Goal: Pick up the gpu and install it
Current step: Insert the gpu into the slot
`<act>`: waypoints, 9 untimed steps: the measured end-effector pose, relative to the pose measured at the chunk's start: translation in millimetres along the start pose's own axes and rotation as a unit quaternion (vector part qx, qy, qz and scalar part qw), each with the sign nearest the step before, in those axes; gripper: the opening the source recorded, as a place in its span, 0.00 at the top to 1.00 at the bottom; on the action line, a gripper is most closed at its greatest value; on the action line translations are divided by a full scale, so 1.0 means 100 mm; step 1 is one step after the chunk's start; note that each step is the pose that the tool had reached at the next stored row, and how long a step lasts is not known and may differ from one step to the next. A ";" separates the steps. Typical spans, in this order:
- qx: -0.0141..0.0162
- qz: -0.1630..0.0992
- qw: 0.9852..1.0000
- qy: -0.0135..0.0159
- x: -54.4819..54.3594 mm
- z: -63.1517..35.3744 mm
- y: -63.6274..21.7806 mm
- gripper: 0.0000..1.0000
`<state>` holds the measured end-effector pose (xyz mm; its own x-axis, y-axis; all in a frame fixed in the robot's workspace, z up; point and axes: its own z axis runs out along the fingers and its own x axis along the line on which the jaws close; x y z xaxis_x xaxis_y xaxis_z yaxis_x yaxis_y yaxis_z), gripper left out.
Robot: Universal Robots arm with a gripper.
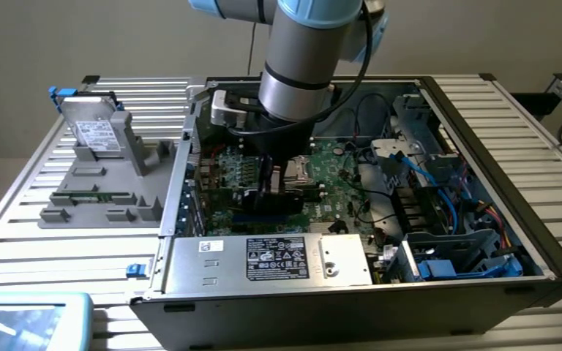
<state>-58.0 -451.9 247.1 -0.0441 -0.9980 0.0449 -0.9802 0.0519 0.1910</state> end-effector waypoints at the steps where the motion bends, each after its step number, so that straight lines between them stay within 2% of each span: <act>1: 0.000 -0.001 1.000 0.001 -0.01 0.001 0.000 0.72; 3: 0.000 -0.002 1.000 0.003 -0.02 0.002 0.001 0.72; 9: 0.001 -0.007 1.000 0.006 -0.02 0.013 -0.002 0.72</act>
<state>-58.0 -449.5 245.7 -0.0270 -0.9982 0.0541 -0.9810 0.0369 0.1907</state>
